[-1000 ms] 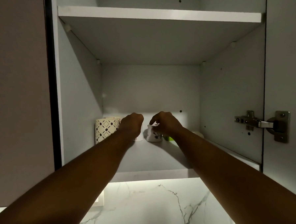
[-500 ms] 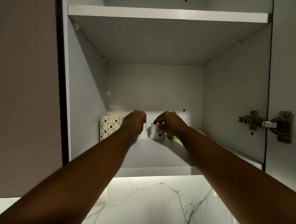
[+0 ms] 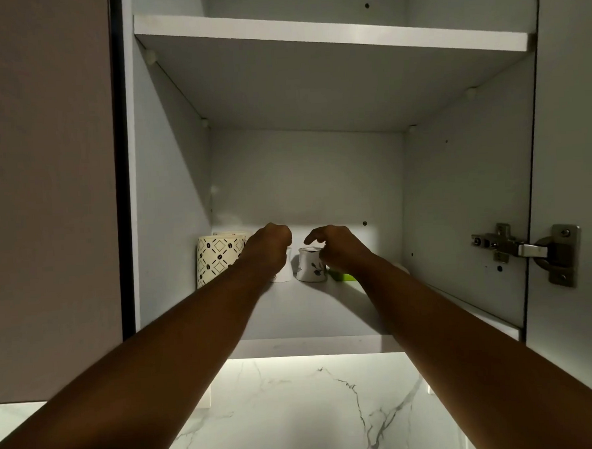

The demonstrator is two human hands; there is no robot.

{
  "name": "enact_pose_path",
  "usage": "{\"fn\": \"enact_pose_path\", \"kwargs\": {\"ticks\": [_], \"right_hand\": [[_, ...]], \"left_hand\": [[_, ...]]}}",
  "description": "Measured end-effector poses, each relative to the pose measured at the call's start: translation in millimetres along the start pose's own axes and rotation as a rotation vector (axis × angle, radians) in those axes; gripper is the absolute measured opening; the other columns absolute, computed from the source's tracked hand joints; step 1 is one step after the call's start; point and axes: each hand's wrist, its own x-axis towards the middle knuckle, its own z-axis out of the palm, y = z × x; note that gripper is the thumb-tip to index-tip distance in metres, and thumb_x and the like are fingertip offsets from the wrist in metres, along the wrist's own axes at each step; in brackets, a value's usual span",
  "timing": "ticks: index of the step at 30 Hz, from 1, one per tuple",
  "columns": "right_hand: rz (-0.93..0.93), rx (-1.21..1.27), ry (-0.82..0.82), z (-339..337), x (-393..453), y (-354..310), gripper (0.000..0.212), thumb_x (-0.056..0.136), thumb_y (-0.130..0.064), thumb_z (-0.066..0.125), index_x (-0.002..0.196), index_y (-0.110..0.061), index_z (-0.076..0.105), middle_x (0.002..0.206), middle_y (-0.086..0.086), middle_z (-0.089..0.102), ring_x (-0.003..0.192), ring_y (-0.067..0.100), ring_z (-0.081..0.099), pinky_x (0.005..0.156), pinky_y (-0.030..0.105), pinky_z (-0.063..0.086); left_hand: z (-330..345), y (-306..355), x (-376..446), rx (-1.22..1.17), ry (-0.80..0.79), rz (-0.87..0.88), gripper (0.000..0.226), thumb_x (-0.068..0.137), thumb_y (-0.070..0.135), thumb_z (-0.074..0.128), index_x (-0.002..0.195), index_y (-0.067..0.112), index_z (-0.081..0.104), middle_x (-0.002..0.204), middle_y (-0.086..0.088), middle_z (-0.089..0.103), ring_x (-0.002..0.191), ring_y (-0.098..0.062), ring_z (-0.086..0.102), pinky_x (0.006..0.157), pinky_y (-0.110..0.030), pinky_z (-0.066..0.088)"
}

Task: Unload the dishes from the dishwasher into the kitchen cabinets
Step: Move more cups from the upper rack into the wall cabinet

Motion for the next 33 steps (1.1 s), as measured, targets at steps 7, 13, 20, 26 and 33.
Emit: {"fn": "enact_pose_path", "kwargs": {"ticks": [7,13,20,26,33], "right_hand": [[0.017,0.012,0.09,-7.0,-6.9,-4.8,0.051,0.082,0.005,0.05,0.125,-0.019,0.062,0.122,0.011,0.059,0.116,0.026,0.054,0.091,0.036,0.047],[-0.024,-0.096,0.1,-16.2,-25.4,-19.2,0.052,0.083,0.0,0.057,0.13,-0.021,0.056,0.124,0.008,0.055,0.118,0.027,0.051,0.09,0.036,0.047],[-0.14,-0.261,0.102,-30.2,-47.5,-38.3,0.053,0.083,-0.007,0.059,0.134,-0.023,0.052,0.125,0.005,0.054,0.119,0.026,0.049,0.084,0.036,0.047],[-0.173,-0.239,0.151,-37.5,-74.3,-37.3,0.038,0.093,-0.024,0.057,0.13,-0.027,0.052,0.127,0.002,0.056,0.122,0.024,0.05,0.093,0.037,0.046],[-0.211,-0.193,0.155,-52.5,-109.7,-49.6,0.039,0.092,-0.038,0.06,0.129,-0.026,0.054,0.125,0.003,0.058,0.12,0.025,0.053,0.093,0.037,0.045]], "left_hand": [[-12.6,5.1,-3.0,-0.093,0.08,0.028,0.051,0.084,-0.006,0.056,0.126,0.021,0.063,0.128,-0.005,0.061,0.115,-0.022,0.06,0.094,-0.034,0.048],[-29.6,20.0,-30.0,-0.044,0.128,0.173,0.037,0.094,0.021,0.061,0.131,0.02,0.058,0.133,-0.001,0.054,0.125,-0.02,0.048,0.099,-0.034,0.044],[-54.7,9.2,-66.6,-0.009,0.206,0.268,0.036,0.092,0.031,0.063,0.127,0.023,0.059,0.128,0.006,0.054,0.126,-0.015,0.046,0.092,-0.035,0.049],[-79.9,16.6,-99.3,0.031,0.218,0.212,0.041,0.094,0.031,0.06,0.134,0.026,0.052,0.143,0.004,0.043,0.131,-0.016,0.043,0.097,-0.029,0.042],[-98.5,29.4,-130.2,0.071,0.191,0.172,0.045,0.089,0.038,0.066,0.131,0.026,0.056,0.14,0.001,0.047,0.128,-0.022,0.047,0.103,-0.035,0.04]]}}
